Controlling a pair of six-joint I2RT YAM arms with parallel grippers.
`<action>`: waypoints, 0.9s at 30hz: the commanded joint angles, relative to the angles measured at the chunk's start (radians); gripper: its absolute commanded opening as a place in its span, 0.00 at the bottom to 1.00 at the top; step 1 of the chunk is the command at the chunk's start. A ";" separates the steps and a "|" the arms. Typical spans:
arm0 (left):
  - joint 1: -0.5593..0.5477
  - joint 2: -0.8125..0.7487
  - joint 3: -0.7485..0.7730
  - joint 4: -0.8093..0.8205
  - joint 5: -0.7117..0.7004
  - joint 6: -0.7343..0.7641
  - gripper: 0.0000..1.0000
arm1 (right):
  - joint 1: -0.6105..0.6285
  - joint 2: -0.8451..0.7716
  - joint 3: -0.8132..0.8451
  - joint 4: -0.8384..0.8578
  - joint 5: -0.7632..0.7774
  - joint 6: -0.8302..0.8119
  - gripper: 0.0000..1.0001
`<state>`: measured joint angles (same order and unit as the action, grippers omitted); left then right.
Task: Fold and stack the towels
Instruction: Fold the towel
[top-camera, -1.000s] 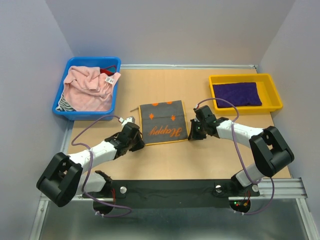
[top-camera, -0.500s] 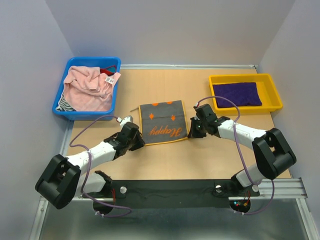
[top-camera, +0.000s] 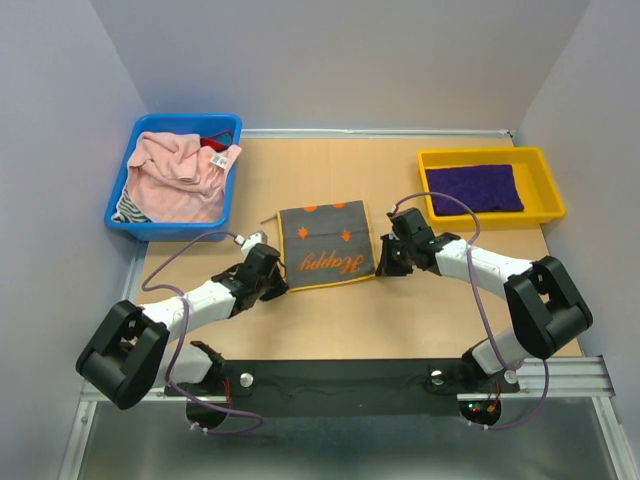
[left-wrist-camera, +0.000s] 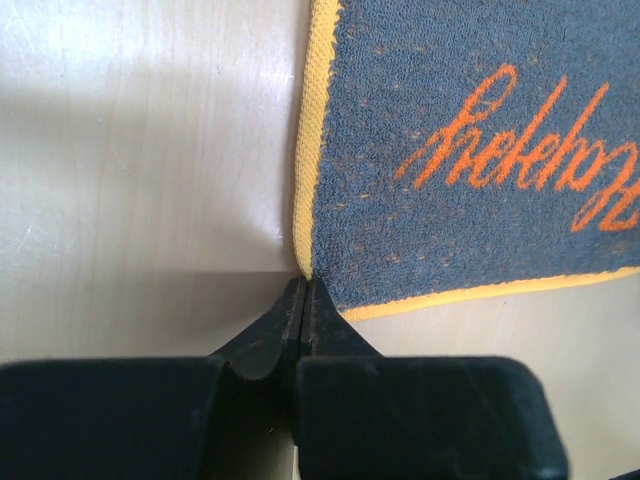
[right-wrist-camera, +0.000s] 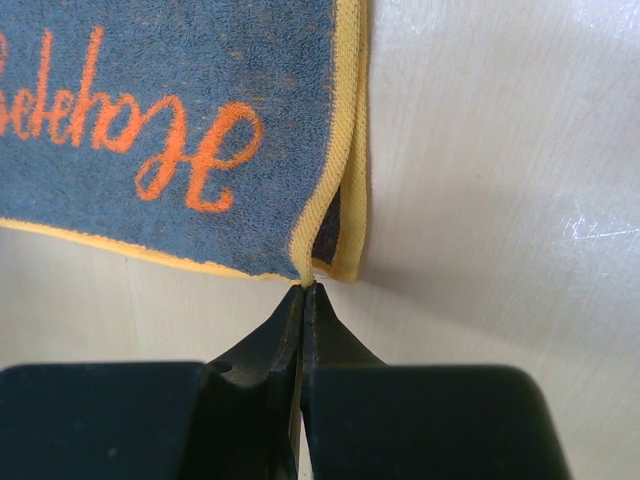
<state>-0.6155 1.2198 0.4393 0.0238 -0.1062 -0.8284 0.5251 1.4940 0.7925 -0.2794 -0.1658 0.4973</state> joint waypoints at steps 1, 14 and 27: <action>-0.006 -0.040 0.035 -0.022 -0.023 0.003 0.00 | 0.006 -0.028 0.065 0.006 0.040 -0.028 0.00; -0.006 -0.074 0.087 -0.094 -0.003 0.003 0.00 | 0.003 -0.015 0.087 -0.060 0.138 -0.082 0.00; -0.013 0.041 0.029 -0.007 0.037 0.003 0.01 | -0.002 0.048 -0.012 -0.055 0.212 -0.082 0.01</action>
<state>-0.6273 1.2461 0.4835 -0.0151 -0.0605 -0.8295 0.5251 1.5330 0.8013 -0.3313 -0.0208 0.4332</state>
